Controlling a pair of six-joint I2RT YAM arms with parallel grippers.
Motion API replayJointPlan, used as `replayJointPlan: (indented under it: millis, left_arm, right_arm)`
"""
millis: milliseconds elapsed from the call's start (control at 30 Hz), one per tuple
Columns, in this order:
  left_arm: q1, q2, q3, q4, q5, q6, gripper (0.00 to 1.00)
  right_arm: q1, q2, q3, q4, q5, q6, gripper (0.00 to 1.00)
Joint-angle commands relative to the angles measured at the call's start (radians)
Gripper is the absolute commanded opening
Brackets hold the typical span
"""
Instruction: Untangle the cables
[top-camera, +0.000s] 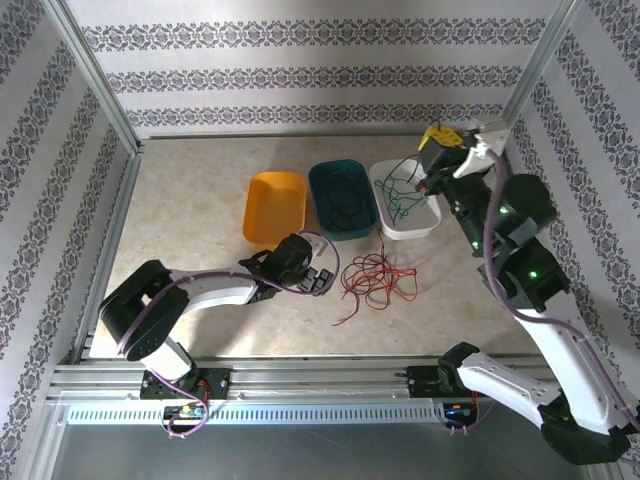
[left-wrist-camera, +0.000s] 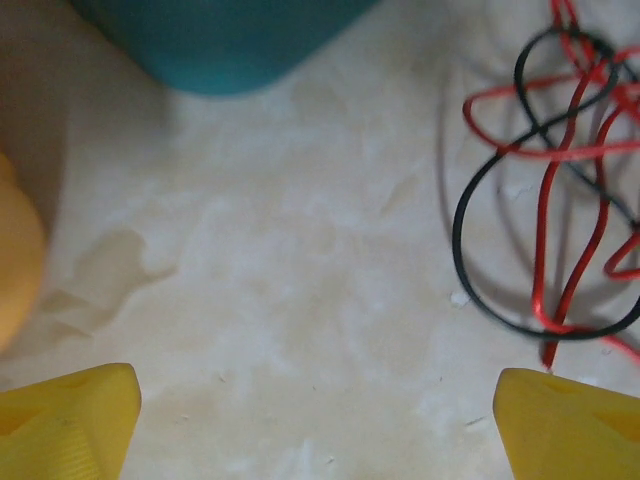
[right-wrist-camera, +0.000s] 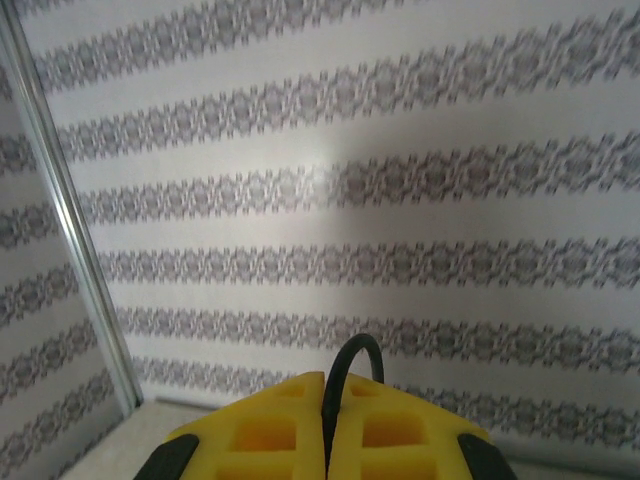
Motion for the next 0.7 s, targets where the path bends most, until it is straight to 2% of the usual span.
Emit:
replayJointPlan:
  millis: [0,67,267,433,667]
  left_arm:
    - [-0.012,-0.041,-0.024,0.042,-0.141,-0.019,0.92]
    - [-0.011,-0.057,-0.043,0.057,-0.246,-0.069,0.92]
    - [-0.005,-0.133,-0.115,0.075,-0.452,-0.224,0.93]
    - [0.006,-0.181,-0.162,0.055,-0.486,-0.272,0.93]
    - [0.009,-0.180,-0.168,0.040,-0.480,-0.273,0.93]
  right_arm:
    - [-0.006,0.040,-0.014,0.015,-0.032,0.038,0.00]
    - [-0.016,0.089,-0.008,0.037,-0.054,0.028,0.00]
    - [-0.066,0.239,0.037,0.091,-0.135,0.054,0.00]
    - [-0.101,0.332,0.045,0.126,-0.165,0.077,0.00]
    - [-0.139,0.492,0.008,0.129,-0.206,0.105,0.00]
